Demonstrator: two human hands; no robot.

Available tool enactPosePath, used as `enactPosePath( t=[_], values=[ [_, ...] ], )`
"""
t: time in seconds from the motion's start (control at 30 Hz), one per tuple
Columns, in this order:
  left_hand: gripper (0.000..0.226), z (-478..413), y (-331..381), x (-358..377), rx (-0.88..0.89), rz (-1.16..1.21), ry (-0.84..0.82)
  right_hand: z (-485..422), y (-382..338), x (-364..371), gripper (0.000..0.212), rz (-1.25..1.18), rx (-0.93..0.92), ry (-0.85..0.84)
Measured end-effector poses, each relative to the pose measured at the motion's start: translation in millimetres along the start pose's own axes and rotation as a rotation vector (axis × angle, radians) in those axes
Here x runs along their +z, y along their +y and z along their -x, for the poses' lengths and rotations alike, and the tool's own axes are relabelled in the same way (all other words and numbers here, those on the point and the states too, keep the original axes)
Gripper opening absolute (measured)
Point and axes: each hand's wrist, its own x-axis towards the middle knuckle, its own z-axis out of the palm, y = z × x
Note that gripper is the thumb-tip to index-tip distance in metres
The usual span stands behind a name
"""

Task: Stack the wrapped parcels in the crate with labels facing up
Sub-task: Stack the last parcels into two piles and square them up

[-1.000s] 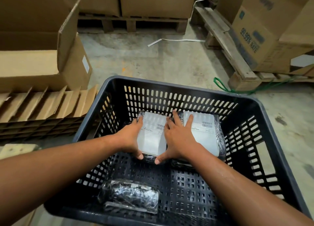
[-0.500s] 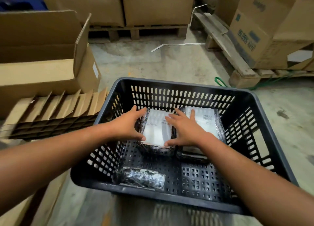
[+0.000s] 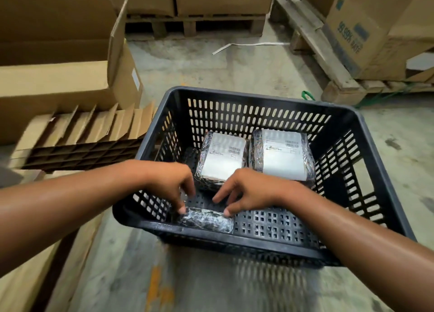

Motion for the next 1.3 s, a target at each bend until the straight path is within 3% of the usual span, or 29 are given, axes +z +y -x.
enactPosePath(
  t=[0.1,0.3,0.43,0.57,0.73,0.9,1.13,1.3],
  values=[
    [0.044,-0.1,3.4,12.2,0.067,-0.108,-0.14,0.3,9.1,10.6,0.041,-0.159,0.028,-0.04],
    [0.048,1.9,-0.3,15.2,0.08,-0.09,-0.075,-4.3,20.8,13.7,0.065,-0.266,0.037,-0.059],
    [0.073,-4.8,-7.6,10.6,0.046,-0.11,0.128,-5.3,37.5,-0.1,0.05,-0.389,0.035,0.063],
    [0.102,-16.7,-8.6,16.3,0.028,-0.136,0.12,-5.5,40.4,2.9,0.046,-0.388,0.014,0.107],
    [0.087,-18.1,-8.3,15.7,0.098,-0.096,0.174,-4.5,39.9,3.5,0.03,-0.323,-0.065,0.098],
    [0.068,0.4,-1.9,-11.1,0.223,-0.025,0.188,4.3,36.9,-19.7,0.021,-0.307,-0.019,0.107],
    [0.063,7.4,6.2,-84.3,0.211,0.142,0.376,7.6,37.1,-74.7,0.028,-0.603,-0.054,0.446],
    [0.048,-30.5,6.8,-81.1,0.077,0.26,0.641,-15.1,40.4,-71.9,0.023,-0.479,0.065,0.763]
  ],
)
